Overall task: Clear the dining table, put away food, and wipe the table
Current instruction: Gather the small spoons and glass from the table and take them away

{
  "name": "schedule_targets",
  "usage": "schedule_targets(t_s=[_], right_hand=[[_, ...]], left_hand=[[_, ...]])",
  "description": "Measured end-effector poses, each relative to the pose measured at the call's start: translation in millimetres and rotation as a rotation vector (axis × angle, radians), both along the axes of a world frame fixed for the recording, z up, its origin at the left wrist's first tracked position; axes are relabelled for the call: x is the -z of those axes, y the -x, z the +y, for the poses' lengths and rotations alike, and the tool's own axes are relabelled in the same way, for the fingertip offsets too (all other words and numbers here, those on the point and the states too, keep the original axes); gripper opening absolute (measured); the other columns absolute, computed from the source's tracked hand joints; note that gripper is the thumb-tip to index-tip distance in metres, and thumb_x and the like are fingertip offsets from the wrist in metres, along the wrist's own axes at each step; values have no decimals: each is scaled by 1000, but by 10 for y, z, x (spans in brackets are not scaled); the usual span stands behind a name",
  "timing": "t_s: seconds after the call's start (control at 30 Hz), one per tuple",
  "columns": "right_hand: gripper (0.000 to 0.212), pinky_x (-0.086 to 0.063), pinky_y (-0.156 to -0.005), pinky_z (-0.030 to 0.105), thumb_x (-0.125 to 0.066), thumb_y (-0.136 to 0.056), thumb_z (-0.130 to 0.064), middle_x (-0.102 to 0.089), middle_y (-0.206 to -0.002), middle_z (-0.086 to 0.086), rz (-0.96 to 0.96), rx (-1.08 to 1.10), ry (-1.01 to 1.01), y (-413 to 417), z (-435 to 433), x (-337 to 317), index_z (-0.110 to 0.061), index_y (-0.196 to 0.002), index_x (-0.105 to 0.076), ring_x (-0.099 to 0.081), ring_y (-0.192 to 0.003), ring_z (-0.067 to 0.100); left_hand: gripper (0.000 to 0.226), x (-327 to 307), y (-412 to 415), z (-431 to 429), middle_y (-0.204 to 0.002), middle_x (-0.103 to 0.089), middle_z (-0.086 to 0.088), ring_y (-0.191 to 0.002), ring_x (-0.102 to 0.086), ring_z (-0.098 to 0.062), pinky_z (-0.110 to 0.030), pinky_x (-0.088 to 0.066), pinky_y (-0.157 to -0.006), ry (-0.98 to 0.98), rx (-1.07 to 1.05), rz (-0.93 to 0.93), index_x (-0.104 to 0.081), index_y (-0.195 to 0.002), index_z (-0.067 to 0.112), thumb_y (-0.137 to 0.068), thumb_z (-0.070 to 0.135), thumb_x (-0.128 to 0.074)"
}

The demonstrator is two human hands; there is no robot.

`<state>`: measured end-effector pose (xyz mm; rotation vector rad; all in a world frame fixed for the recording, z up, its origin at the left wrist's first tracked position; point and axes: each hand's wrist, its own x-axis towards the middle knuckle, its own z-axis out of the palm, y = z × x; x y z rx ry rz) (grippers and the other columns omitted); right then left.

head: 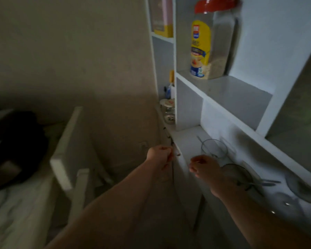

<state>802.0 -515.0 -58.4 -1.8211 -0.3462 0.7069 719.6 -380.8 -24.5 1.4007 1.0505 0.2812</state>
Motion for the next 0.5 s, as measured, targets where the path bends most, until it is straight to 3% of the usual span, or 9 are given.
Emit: schedule_targets(t_s=[0.13, 0.27, 0.37, 0.5], right_hand=[[10, -45, -51, 23, -65, -83, -3, -64, -65, 5, 3, -123, -87, 320, 238, -194, -12, -85, -64, -55, -56, 16], [21, -48, -59, 27, -64, -85, -3, -64, -73, 8, -8, -284, -111, 796, 576, -332, -20, -73, -59, -59, -64, 18], [22, -45, -45, 13, -63, -87, -4, -63, -74, 3, 37, -399, -152, 1265, 752, -386, -20, -74, -58, -62, -57, 8], [16, -49, -58, 22, -62, -88, -7, -68, -83, 7, 49, -583, -151, 1974, 855, -463, -19, -78, -61, -65, -73, 17]], left_hand=[[26, -192, 557, 15, -63, -63, -2, -58, -55, -18, -28, -41, -55, -52, -197, -62, -63, -67, 17, -91, 10, -56], [21, -338, 1246, 0, -68, -63, -1, -60, -55, -14, -26, -43, -55, -61, -397, -95, -62, -73, 17, -92, 9, -56], [22, -407, 1807, -43, -72, -63, -3, -61, -55, -15, -25, -42, -54, -55, -531, -111, -61, -73, 18, -93, 9, -55], [20, -446, 2573, -97, -70, -64, 0, -58, -56, -11, -22, -42, -51, -28, -728, -108, -62, -76, 18, -94, 11, -55]])
